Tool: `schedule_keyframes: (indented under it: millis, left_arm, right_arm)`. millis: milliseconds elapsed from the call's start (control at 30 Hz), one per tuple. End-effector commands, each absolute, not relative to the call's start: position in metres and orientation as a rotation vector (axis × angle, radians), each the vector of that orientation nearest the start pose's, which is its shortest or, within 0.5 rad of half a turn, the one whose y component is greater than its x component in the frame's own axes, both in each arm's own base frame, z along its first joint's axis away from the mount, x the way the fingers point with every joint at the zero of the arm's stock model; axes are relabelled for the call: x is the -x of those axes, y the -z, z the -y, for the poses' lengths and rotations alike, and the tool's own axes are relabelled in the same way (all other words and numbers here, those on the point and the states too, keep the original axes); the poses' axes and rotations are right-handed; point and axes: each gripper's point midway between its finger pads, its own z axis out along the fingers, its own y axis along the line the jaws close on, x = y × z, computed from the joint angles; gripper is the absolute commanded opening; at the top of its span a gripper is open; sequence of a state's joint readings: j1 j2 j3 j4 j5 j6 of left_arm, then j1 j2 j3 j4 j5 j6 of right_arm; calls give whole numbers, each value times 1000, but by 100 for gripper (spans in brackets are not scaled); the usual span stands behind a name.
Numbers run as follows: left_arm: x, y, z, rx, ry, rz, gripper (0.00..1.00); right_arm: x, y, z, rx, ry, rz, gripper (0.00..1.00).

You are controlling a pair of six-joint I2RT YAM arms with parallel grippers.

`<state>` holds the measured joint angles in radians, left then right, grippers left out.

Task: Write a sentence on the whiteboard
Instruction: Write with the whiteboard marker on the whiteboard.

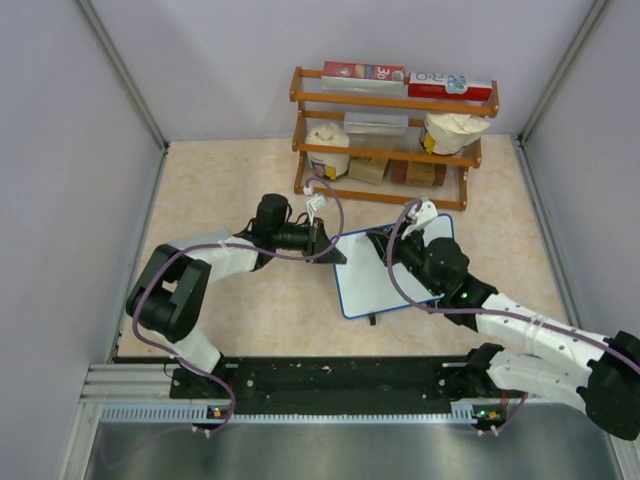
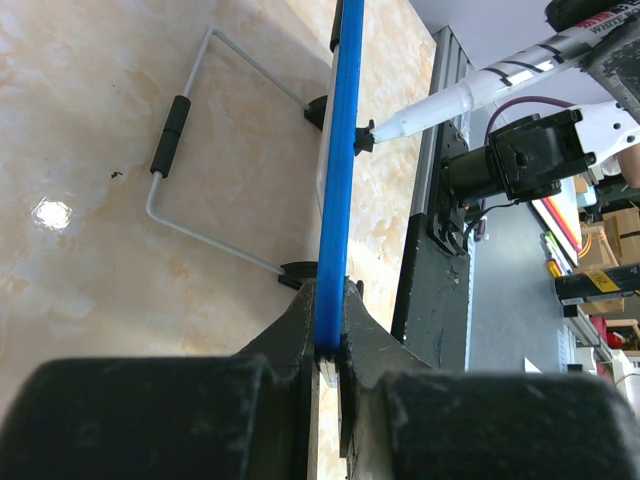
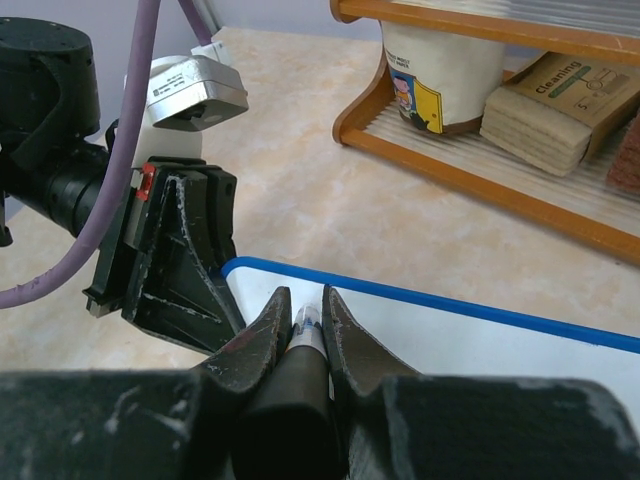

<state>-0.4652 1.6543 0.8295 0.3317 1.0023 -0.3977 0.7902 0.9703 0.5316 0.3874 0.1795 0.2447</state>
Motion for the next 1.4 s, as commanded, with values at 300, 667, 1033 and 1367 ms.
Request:
schedule_keyframes:
  millis: [300,667,1033,1367]
  left_arm:
    - [-270,-101,300,-743,1424,-2106,0]
    - [-270,-101,299,-745,1423,-2106,0]
    - [-270,-101,299,-745,1418,-2108,0]
    - [-270,-101,299,-747,1417,-2109,0]
  right_arm:
    - [-284,-261,-256,250,-697,-1544,0]
    - [-279,-243,-255,269,-695,-1583,0]
    - [-271,-228,-251,286,-697,-1621,0]
    - [-263,-215,-251,314,-717,-1656,0]
